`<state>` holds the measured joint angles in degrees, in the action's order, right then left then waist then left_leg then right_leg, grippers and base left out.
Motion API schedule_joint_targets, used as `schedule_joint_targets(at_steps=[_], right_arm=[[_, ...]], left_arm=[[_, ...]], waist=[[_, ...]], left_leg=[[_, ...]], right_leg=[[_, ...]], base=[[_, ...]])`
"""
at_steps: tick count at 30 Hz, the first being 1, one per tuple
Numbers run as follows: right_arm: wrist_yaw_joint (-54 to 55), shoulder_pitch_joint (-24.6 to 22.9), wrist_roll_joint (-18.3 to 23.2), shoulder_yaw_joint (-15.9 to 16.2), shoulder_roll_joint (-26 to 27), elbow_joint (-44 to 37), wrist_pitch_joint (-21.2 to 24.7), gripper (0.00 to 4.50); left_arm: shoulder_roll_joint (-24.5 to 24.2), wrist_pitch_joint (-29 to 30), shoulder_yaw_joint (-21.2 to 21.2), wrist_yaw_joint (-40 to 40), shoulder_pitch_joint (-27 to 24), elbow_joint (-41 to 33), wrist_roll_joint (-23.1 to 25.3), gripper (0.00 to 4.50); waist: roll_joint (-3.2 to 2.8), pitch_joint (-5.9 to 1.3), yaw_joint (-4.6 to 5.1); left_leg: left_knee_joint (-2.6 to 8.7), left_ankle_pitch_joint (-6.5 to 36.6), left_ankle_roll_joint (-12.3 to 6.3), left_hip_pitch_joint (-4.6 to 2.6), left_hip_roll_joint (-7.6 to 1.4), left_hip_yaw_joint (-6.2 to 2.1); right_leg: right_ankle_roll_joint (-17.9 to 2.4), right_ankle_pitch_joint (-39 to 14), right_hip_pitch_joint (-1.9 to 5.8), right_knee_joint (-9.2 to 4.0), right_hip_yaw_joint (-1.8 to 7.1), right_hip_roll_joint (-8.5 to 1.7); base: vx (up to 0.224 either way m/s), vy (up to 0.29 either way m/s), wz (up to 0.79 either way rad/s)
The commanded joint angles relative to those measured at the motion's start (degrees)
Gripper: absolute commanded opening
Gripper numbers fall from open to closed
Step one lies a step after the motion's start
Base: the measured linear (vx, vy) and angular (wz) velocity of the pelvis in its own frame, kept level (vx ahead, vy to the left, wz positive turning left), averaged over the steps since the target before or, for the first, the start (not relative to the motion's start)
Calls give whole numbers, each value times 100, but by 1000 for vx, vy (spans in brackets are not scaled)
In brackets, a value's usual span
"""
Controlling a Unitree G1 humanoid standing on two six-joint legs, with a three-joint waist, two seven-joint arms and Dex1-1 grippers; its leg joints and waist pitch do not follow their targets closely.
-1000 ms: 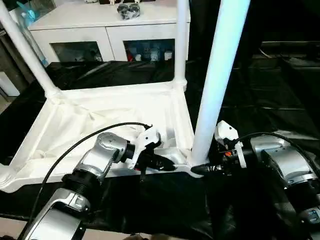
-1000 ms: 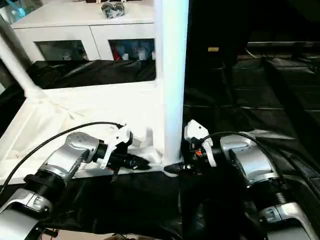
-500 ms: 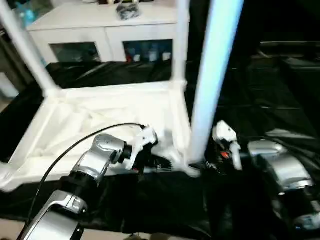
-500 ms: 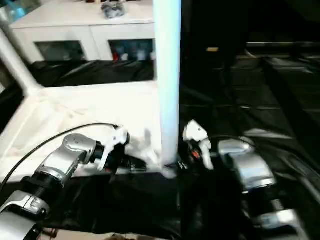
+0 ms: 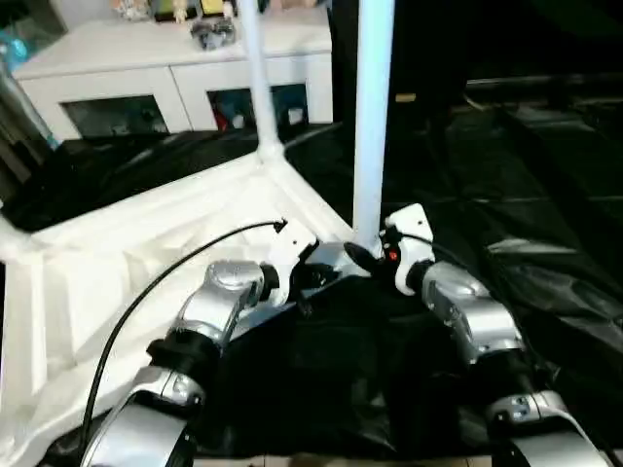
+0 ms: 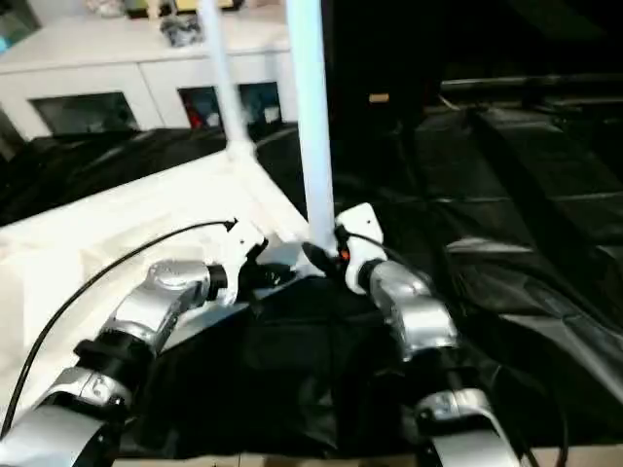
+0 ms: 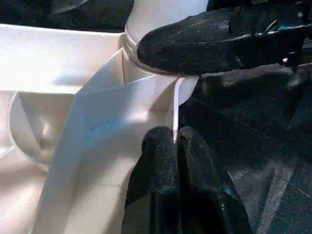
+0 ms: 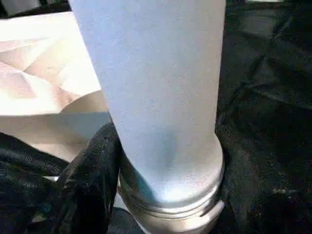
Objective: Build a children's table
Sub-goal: Rotate leg to tighten
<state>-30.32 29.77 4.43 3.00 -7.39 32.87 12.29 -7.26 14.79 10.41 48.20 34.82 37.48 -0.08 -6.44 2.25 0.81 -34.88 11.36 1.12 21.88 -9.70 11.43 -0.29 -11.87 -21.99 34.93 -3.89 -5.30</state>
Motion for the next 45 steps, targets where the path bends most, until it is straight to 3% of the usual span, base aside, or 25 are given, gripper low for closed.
schedule_joint_targets(at_steps=[1,3,4,5,6,8,11,14,20,22,24,25,31,37,42,43,45], right_arm=[[-478,14,68,329,256,262,190,336],[-478,14,68,329,256,262,190,342],[-621,6,88,347,170,203,187,372],[-1218,-68,57,520,-223,-25,139,380],[-1218,-68,57,520,-223,-25,139,380],[-1766,-155,20,687,-566,-230,50,384],[-2602,-281,194,815,-991,-554,6,384],[-3182,-361,293,906,-1279,-754,-62,384],[-4424,-452,577,1112,-1937,-1251,316,384],[-4563,-429,624,1123,-2006,-1316,389,351],[-4618,-414,653,1130,-2030,-1348,436,348],[-4705,-406,678,1169,-2056,-1405,478,325],[-4766,-533,702,1268,-2013,-1589,562,275],[-4495,-766,728,1266,-1863,-1714,674,265],[-3070,-799,428,944,-1240,-1087,419,264],[-2422,-735,270,814,-982,-767,383,264],[-1813,-661,204,671,-690,-493,433,263]], left_arm=[[316,-225,254,500,178,-448,-256,0],[316,-225,254,500,178,-448,-256,0],[268,-227,266,611,151,-495,-287,0],[90,-269,315,991,69,-625,-367,0],[90,-269,315,991,69,-625,-367,0],[-55,-274,356,1267,19,-709,-414,0],[-250,-274,427,1602,-4,-753,-435,0],[-376,-264,472,1828,-8,-766,-439,0],[-716,-233,584,2593,-46,-900,-527,0],[-814,-201,635,2762,-42,-918,-551,0],[-860,-191,660,2838,-39,-919,-560,0],[-929,-211,693,2952,-37,-915,-569,0],[-945,-224,666,2976,-68,-922,-535,0],[-836,-219,588,2617,-102,-861,-511,0],[-511,-166,334,1735,6,-601,-449,0],[-392,-160,290,1448,44,-519,-386,0],[-233,-162,249,1075,87,-422,-303,0]], waist=[[93,-290,-24],[83,-307,-45],[87,-317,-59],[94,-338,-88],[91,-363,-133],[87,-387,-216],[102,-424,-339],[91,-420,-419],[84,-367,-485],[93,-365,-485],[97,-374,-490],[111,-379,-493],[100,-399,-542],[91,-395,-565],[104,-364,-485],[76,-343,-421],[80,-316,-320]], left_leg=[[493,1548,-273,-52,-327,-228],[477,1380,-354,-65,-340,-218],[470,1255,-404,-61,-342,-212],[445,1046,-493,-36,-336,-211],[420,907,-555,-52,-342,-207],[352,416,-831,-34,-338,-175],[291,155,-1086,-31,-341,-173],[270,91,-1185,-5,-369,-174],[346,712,-862,-38,-406,-185],[360,773,-752,-34,-399,-189],[358,761,-718,-49,-401,-184],[347,694,-723,-39,-390,-180],[308,409,-851,-24,-384,-180],[323,521,-781,-36,-392,-183],[373,903,-454,-28,-365,-194],[401,1012,-368,-32,-364,-197],[442,1337,-218,-34,-338,-221]], right_leg=[[-1282,-1407,197,-511,239,-378],[-1363,-1144,190,-492,243,-382],[-1416,-956,202,-469,241,-376],[-1463,-677,242,-434,233,-383],[-1484,-492,246,-413,225,-381],[-1609,213,240,-326,216,-367],[-1616,539,240,-281,206,-371],[-1613,517,205,-260,211,-375],[-1575,-379,180,-330,217,-362],[-1547,-452,186,-336,224,-369],[-1564,-415,177,-334,233,-373],[-1577,-327,180,-324,231,-369],[-1577,-53,179,-288,225,-371],[-1535,-228,169,-310,224,-369],[-1422,-789,176,-374,227,-379],[-1405,-953,153,-396,226,-377],[-1287,-1433,184,-447,204,-373]], base=[[0,0,0],[0,0,0],[0,0,0],[0,0,0],[0,0,0],[0,0,0],[0,0,0],[0,0,0],[0,0,0],[0,0,0],[0,0,0],[0,0,0],[0,0,0],[0,0,0],[0,0,0],[0,0,0],[0,0,0]])
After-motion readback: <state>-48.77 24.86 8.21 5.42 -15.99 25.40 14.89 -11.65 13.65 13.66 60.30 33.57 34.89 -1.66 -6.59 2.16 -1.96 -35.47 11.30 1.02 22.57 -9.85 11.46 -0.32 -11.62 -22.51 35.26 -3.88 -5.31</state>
